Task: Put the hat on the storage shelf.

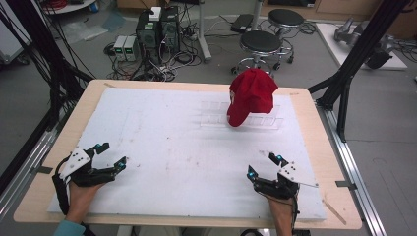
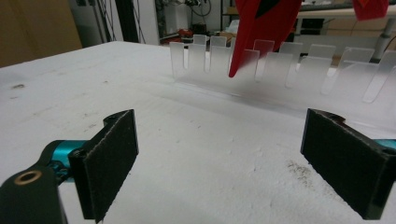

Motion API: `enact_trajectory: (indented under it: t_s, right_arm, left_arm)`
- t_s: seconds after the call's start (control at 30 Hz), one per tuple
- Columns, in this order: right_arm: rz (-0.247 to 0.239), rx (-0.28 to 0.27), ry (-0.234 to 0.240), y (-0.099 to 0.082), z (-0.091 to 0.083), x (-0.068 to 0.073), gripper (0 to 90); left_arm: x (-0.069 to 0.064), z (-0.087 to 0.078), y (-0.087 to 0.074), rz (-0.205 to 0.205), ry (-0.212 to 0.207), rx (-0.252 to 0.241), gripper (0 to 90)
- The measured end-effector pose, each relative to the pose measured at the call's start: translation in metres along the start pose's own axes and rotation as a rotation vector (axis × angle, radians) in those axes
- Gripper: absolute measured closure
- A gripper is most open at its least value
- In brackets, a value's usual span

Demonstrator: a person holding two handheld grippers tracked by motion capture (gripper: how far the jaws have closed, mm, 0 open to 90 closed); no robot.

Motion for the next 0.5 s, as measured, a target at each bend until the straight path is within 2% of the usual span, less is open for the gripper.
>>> enact_trajectory:
  t_s: [0.17,0.5]
  right_arm:
    - [0.009,0.007,-0.009,-0.0022,0.0007,-0.0008,10.0]
    - [-0.018,-0.009,-0.025,-0.0014,0.0001,-0.0002,10.0]
  left_arm:
    - [-0.0027,0.0001,-0.0002,0.025,-0.003,0.003,15.2]
    - [-0.0013,-0.0022,0.0014,0.012,0.004,-0.024,15.2]
Point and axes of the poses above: each handheld gripper's, and its own axes: z roughly forward along the jaws, y roughly out of its top, x roughly to its left, the point moved 10 cm from there along z, roughly forward along the jaws, and after that the axes turned 1 degree about -x, right-handed, at the moved point
